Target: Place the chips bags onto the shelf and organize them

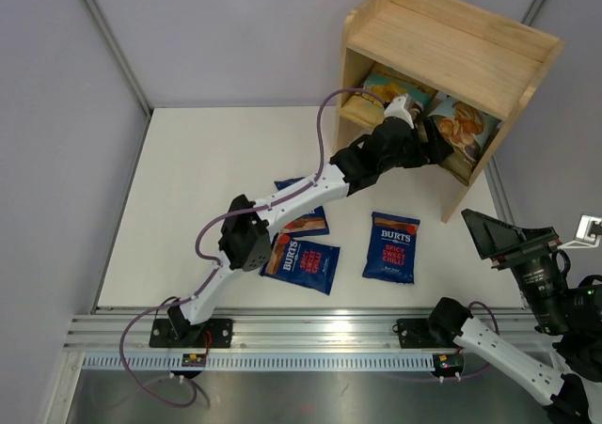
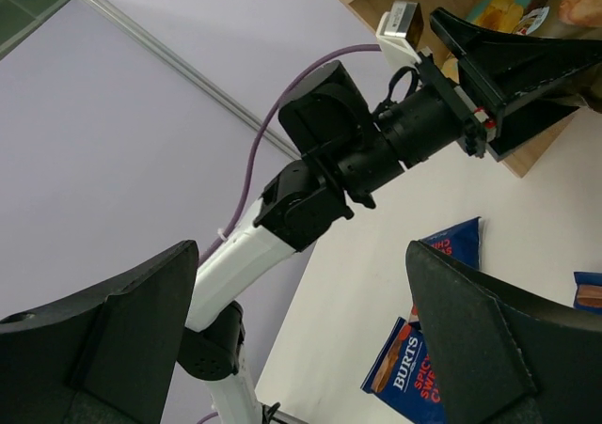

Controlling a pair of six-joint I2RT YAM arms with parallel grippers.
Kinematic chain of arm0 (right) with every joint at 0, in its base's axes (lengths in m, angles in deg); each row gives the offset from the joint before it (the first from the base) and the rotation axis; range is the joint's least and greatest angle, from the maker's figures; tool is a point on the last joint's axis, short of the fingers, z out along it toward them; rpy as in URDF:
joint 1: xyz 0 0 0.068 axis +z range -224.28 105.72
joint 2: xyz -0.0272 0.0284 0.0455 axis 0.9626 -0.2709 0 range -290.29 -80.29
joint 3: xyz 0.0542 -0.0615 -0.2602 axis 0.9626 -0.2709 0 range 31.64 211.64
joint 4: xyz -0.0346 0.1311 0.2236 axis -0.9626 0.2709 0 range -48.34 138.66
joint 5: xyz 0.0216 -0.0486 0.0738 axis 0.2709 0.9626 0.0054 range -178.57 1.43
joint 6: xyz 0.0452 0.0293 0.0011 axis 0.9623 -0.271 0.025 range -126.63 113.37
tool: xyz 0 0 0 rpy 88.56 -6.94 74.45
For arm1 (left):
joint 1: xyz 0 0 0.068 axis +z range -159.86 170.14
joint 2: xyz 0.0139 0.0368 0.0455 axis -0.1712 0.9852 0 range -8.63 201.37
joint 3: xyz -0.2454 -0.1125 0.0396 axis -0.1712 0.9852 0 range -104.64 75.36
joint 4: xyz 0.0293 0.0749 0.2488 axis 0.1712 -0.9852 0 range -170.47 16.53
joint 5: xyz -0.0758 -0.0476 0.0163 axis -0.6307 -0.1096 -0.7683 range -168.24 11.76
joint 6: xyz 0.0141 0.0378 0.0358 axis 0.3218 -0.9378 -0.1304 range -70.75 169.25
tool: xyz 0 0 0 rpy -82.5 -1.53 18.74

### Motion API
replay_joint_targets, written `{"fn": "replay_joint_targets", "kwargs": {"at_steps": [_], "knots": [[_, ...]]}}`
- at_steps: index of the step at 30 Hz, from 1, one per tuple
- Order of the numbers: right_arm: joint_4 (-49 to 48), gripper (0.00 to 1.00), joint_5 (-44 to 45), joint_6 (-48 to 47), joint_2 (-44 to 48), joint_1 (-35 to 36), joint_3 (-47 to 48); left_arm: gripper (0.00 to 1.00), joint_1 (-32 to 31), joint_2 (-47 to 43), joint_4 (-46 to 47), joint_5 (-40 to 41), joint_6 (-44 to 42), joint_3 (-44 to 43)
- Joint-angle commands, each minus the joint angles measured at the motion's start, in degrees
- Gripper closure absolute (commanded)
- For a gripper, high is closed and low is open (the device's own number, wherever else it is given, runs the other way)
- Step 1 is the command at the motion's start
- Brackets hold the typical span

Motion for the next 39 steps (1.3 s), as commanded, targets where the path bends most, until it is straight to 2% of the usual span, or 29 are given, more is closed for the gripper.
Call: {"fn": "replay_joint_targets", "kwargs": {"at_steps": [1, 2, 5, 13, 16, 17, 19, 20, 22, 23, 25, 26, 28, 31, 35, 39], "knots": [[-2.4, 0.01, -0.5, 0.4, 0.1, 0.0, -0.8, 0.10, -0.1, -6.6, -5.7, -1.2, -3.7, 1.0], [-2.3, 0.01, 0.1, 0.0, 0.0, 0.0, -0.9, 0.01, -0.1, -8.6, -5.4, -1.5, -4.5, 3.1], [-2.6, 0.00, 1.2, -1.1, -0.5, 0.0, -1.6, 0.01, -0.2, -11.6, -4.2, -2.6, -5.9, 6.4], [-2.7, 0.01, 4.1, -4.7, -3.4, 0.0, -2.3, 0.01, -0.5, -25.6, -1.8, -3.0, -10.5, 23.8], [-1.8, 0.01, 3.6, -6.9, -6.8, 0.0, -1.9, 0.01, -0.6, -31.4, -2.4, -0.3, -14.5, 31.0], [-0.9, 0.01, 2.9, -7.6, -9.7, 0.0, -1.6, 0.01, -0.4, -35.9, -2.4, 2.7, -15.7, 37.3], [1.6, 0.01, 1.4, -9.1, -13.0, 0.0, -0.8, 0.01, -0.2, -41.4, -3.0, 8.0, -18.4, 43.4], [1.8, 0.01, -1.4, -9.8, -15.9, 0.0, -0.9, 0.01, 1.1, -46.4, -3.0, 8.4, -18.7, 50.0], [1.0, 0.01, -3.4, -9.4, -17.9, 0.0, -2.3, 0.01, 3.3, -51.0, -2.8, 8.4, -18.6, 56.4], [0.6, 0.00, -5.3, -9.7, -19.0, 0.0, -3.2, 0.01, 6.2, -55.2, -2.2, 7.9, -18.5, 62.0], [-3.5, 0.01, -8.1, -11.3, -19.2, 0.1, -6.7, 0.01, 10.2, -58.3, -1.7, 6.7, -17.8, 67.4], [-6.4, 0.01, -12.1, -12.0, -19.0, 0.0, -9.1, 0.01, 14.8, -60.3, -0.4, 4.4, -17.8, 72.2], [-8.8, 0.01, -17.8, -12.7, -18.7, 0.0, -11.0, 0.01, 19.5, -61.4, 1.4, -1.6, -18.2, 76.0], [-11.4, 0.00, -23.5, -14.3, -19.3, 0.0, -13.2, 0.01, 29.9, -59.4, 5.4, -11.2, -19.3, 80.3], [-11.5, 0.01, -28.2, -15.6, -20.7, 0.0, -13.5, 0.01, 35.3, -52.2, 9.1, -21.5, -19.9, 80.9], [-11.4, 0.01, -31.3, -16.1, -21.1, 0.0, -14.1, 0.10, 37.5, -45.6, 12.8, -27.2, -19.0, 81.0]]}}
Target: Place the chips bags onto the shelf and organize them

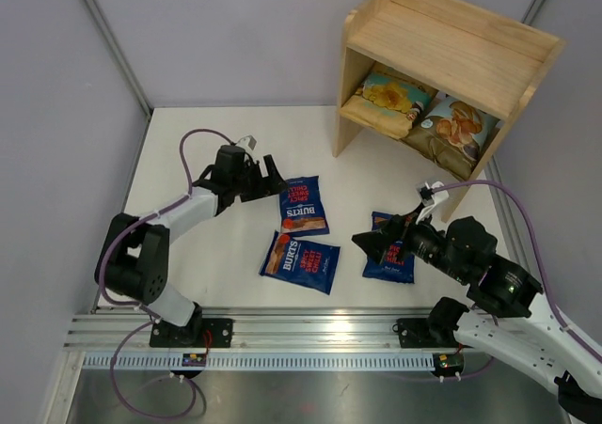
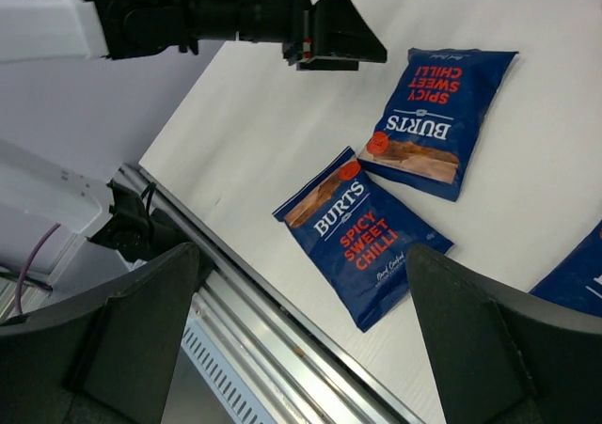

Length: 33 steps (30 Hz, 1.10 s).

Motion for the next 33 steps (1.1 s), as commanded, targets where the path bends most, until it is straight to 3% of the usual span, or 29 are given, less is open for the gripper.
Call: {"fn": "replay_joint_targets", "kwargs": {"at_steps": [1, 4, 9, 13, 19, 23, 25, 28, 33], "knots": [[-3.1, 0.01, -5.8, -2.3, -0.5, 0.1, -0.2, 0.14, 1.1, 3.6, 6.3, -9.6, -0.8, 0.1], [-3.1, 0.01, -6.0, -2.6, -0.6, 0.0, -0.6, 0.27, 1.1, 7.8, 6.8, -10.8, -0.9, -0.1], [-5.5, 0.01, -7.0, -3.6, -1.1, 0.0, -1.3, 0.28, 1.0, 13.2, 9.7, -12.9, 0.0, 0.5], [-7.0, 0.01, -8.0, -3.8, -2.7, 0.0, -1.6, 0.36, 0.8, 16.1, 10.3, -12.1, 0.3, 0.5], [-9.1, 0.01, -8.0, -3.7, -5.0, 0.0, -2.5, 0.70, -1.1, 19.5, 13.0, -11.3, 1.6, 0.7], [-9.3, 0.00, -5.9, -2.9, -5.3, 0.0, -3.2, 0.82, -1.2, 16.7, 17.4, -9.2, 4.1, 3.3], [-9.3, 0.01, -3.6, -1.3, -5.0, 0.0, -3.6, 0.94, -1.2, 14.6, 19.0, -6.9, 6.5, 4.8], [-11.1, 0.00, 1.7, 3.5, -4.7, 0.0, -6.2, 1.00, -1.2, 9.9, 25.0, -6.4, 11.3, 8.6], [-19.9, 0.01, 5.4, 12.0, -2.9, 0.0, -14.3, 1.00, -1.5, 5.0, 34.2, -7.1, 16.8, 13.2]]}}
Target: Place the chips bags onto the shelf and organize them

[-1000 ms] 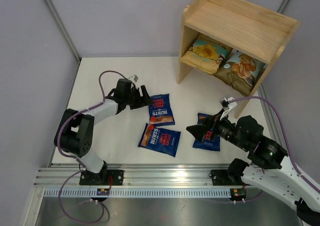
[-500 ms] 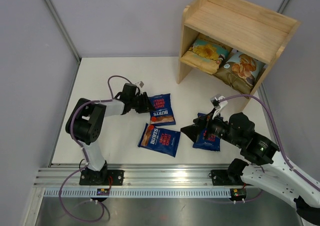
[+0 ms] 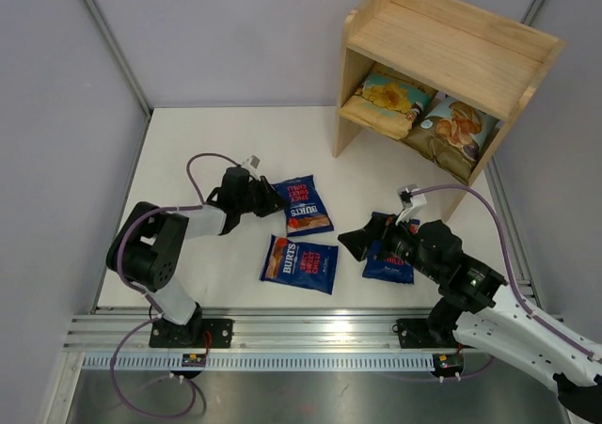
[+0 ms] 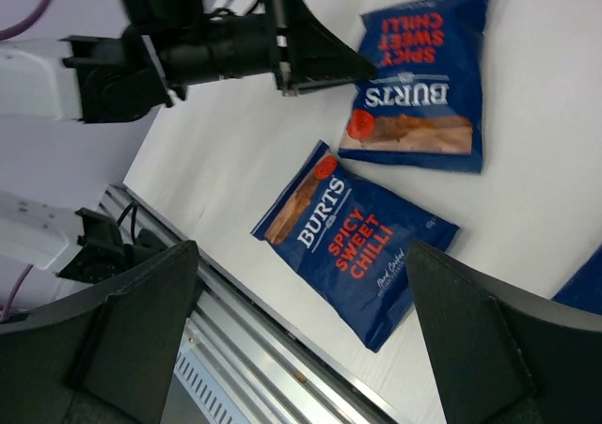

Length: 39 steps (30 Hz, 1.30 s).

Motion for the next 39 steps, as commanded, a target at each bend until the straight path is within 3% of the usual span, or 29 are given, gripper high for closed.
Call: {"fn": "replay_joint_targets", "kwargs": {"at_steps": [1, 7, 11, 14, 20, 27, 34, 39], "knots": [[-7.7, 0.00, 6.5, 7.7, 0.3, 0.0, -4.0, 1.00, -0.4, -4.7, 12.8, 0.8, 6.3, 2.6], [-7.9, 0.01, 11.5, 15.7, -2.1, 0.0, -6.5, 1.00, -0.6, -9.9, 21.8, 1.0, 11.4, 7.1], [-14.6, 0.04, 11.2, 23.6, -4.1, 0.0, -10.8, 1.00, -1.1, -14.1, 27.6, 1.5, 14.6, 10.1], [-25.0, 0.05, 10.3, 27.5, -5.7, 0.0, -14.6, 1.00, -2.6, -17.5, 30.3, 1.0, 16.1, 10.7], [-31.3, 0.04, 6.8, 24.3, -10.6, 0.0, -12.2, 1.00, -5.9, -23.1, 32.7, -2.7, 16.3, 9.4], [-39.1, 0.05, 6.1, 20.2, -5.1, 0.0, -15.9, 1.00, -8.3, -28.3, 32.3, -8.2, 15.8, 7.7], [-41.2, 0.21, 3.5, 16.6, -1.8, 0.0, -15.2, 1.00, -12.9, -29.9, 23.1, -8.8, 10.8, 3.0], [-41.2, 0.42, 3.7, 15.6, -1.9, 0.0, -14.7, 1.00, -14.7, -28.8, 22.6, -12.8, 10.3, -0.5]]}}
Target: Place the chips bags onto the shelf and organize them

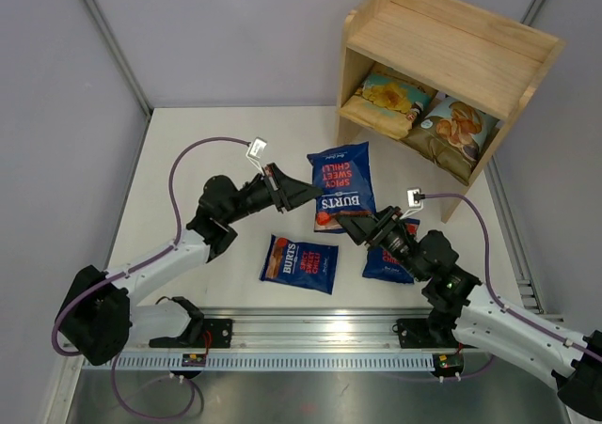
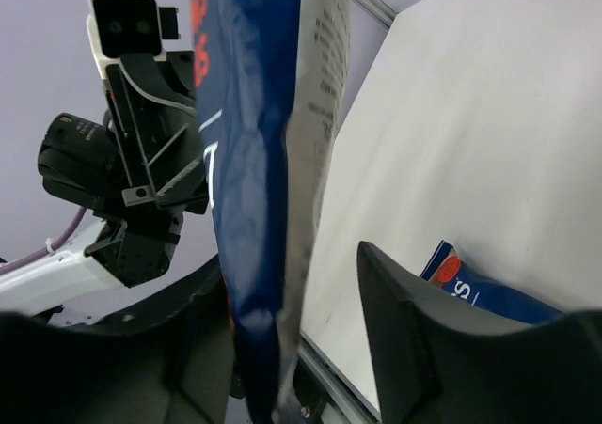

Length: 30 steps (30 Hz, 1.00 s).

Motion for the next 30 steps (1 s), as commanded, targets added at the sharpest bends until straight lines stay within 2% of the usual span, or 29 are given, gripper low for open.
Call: {"fn": "replay_joint_targets", "kwargs": {"at_steps": [1, 5, 7, 8, 9, 10, 11, 14, 15, 17, 18, 21, 25, 30], "knots": [[-3.1, 0.45, -0.2, -2.5, 0.6, 0.0, 1.3, 1.00, -0.7, -0.4, 1.6, -5.6, -1.9, -4.3], [-4.9, 0.57, 1.9, -3.3, 3.7, 0.0, -0.5, 1.00, -0.7, -0.1, 1.2, -8.3, -1.7, -5.3], [-6.4, 0.71, 2.4, -4.6, 5.9, 0.0, -1.3, 1.00, -0.7, 0.0, 0.5, -9.4, -2.0, -5.8], [-6.9, 0.74, 2.4, -5.4, 6.6, 0.1, -1.4, 0.98, -0.7, 0.0, -1.6, -9.4, -2.3, -6.2], [-6.8, 0.76, 2.3, -6.9, 7.0, 0.0, -1.1, 0.94, -0.8, -0.3, -3.6, -9.2, -4.6, -6.7], [-6.5, 0.83, 2.1, -7.7, 7.6, 0.0, -0.7, 0.91, -0.7, -1.0, -5.9, -7.7, -6.0, -7.9], [-5.1, 0.86, 2.0, -8.9, 7.7, 0.0, 0.7, 0.80, -0.7, -1.6, -10.7, -6.3, -7.3, -8.5], [-3.2, 0.94, 1.8, -10.7, 7.2, 0.0, 3.7, 0.70, -0.7, -5.2, -19.5, 1.2, -11.9, -10.1], [-3.1, 0.97, 1.7, -11.4, 6.9, 0.0, 4.4, 0.63, -0.7, -6.1, -20.4, 2.6, -13.1, -10.1], [-2.7, 0.98, 1.3, -12.5, 5.8, 0.0, 6.4, 0.60, -0.7, -8.9, -22.3, 5.6, -13.4, -9.2], [-2.6, 0.98, 1.3, -12.9, 5.4, 0.0, 7.2, 0.54, -0.7, -9.7, -23.5, 6.9, -14.0, -9.0], [-1.4, 0.99, 1.2, -14.9, 3.4, 0.0, 10.7, 0.50, -0.7, -13.9, -30.3, 15.7, -16.0, -8.1], [1.2, 0.99, 1.6, -17.1, 0.6, 0.0, 18.1, 0.41, -0.6, -18.7, -39.1, 20.9, -18.8, -7.8], [8.0, 0.99, 11.2, -19.7, -5.7, 0.0, 29.3, 0.26, -0.6, -24.4, -47.1, 25.6, -22.0, -9.1]]}}
